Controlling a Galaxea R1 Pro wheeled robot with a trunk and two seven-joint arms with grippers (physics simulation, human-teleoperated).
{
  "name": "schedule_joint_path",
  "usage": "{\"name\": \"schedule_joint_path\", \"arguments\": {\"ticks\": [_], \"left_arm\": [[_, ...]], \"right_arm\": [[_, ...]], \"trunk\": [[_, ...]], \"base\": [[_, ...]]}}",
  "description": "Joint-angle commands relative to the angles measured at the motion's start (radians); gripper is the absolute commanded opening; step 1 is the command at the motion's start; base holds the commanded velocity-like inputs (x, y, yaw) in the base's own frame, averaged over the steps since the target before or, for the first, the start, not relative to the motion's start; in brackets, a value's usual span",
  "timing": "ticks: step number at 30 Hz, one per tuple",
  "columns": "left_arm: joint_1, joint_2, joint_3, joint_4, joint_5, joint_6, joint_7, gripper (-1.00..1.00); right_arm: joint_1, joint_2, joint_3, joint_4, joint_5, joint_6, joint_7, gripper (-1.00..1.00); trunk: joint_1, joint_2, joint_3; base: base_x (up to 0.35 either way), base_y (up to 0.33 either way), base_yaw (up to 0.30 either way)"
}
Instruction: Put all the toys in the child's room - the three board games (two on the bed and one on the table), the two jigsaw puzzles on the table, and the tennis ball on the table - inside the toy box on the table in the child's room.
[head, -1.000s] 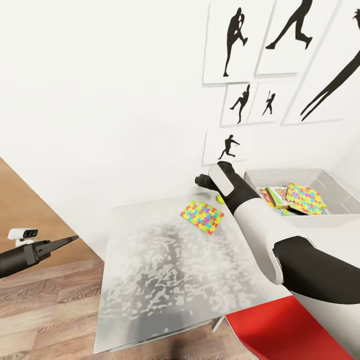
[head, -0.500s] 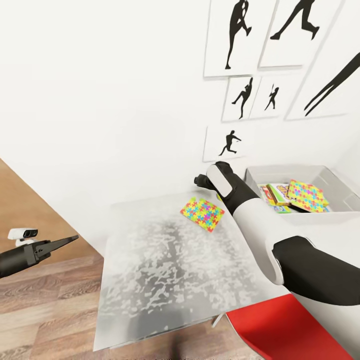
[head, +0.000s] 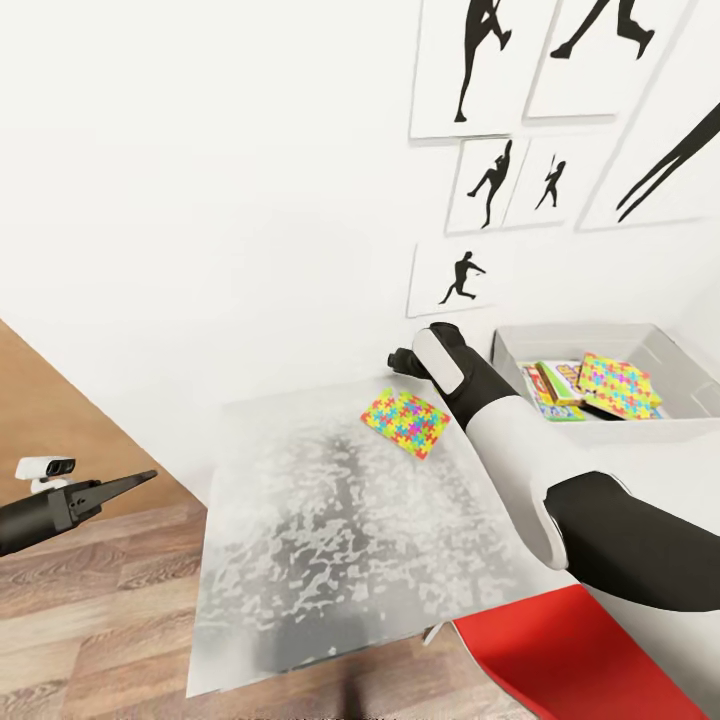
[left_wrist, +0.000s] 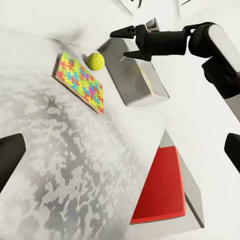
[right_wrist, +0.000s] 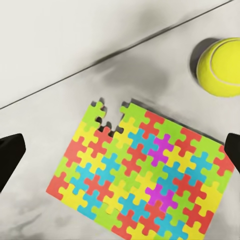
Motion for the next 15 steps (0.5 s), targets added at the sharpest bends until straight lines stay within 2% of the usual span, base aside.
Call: {"name": "schedule_joint_path", "arguments": {"ticks": [1,15], "left_arm": [[-0.001,0.000,0.000,0.000,0.001,0.010,-0.002,1.00],[-0.001,0.001,0.000,0.000,0.001,0.010,-0.002,1.00]], "right_arm": [[-0.001,0.000,0.003,-0.001,-0.008,0.002,-0.009,1.00],[-0.004,0.000,0.004,-0.002,-0.008,0.004,-0.011,1.00]], "trunk": [[0.000,-0.002,-0.003],[0.000,-0.002,-0.026]], "base": [[0.000,0.000,0.000],[0.000,0.000,0.000]]}}
